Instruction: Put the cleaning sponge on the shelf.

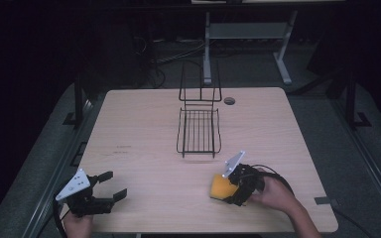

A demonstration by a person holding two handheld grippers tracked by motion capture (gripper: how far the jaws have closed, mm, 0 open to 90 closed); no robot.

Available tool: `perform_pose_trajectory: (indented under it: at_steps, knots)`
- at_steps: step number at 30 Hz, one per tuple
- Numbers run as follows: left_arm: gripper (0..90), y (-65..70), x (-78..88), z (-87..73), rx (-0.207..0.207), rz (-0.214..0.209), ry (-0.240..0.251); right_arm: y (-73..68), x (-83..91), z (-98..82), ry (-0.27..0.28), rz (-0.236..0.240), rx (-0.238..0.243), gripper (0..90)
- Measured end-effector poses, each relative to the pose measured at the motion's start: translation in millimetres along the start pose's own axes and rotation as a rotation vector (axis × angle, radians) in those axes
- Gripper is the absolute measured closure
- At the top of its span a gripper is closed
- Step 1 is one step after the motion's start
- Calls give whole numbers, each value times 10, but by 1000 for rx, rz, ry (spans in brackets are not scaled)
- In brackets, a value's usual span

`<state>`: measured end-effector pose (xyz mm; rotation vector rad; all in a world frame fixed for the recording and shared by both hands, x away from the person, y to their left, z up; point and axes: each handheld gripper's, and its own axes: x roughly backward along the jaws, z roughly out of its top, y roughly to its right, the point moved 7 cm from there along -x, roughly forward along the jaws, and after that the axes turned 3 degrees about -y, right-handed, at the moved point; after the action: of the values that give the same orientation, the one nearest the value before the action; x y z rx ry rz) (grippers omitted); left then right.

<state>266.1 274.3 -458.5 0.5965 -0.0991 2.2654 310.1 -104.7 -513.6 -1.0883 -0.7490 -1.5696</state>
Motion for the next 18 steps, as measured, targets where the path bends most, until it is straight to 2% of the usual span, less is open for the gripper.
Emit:
perform_pose_trajectory:
  at_steps: [14, 18]
  knots:
    - [140, 1, -2, 0, 0, 0, -1, 1, 40, -1, 11, 7, -1, 213]
    - [140, 1, -3, 1, -5, 0, -1, 4, 79, 25, 1, -6, 14, 213]
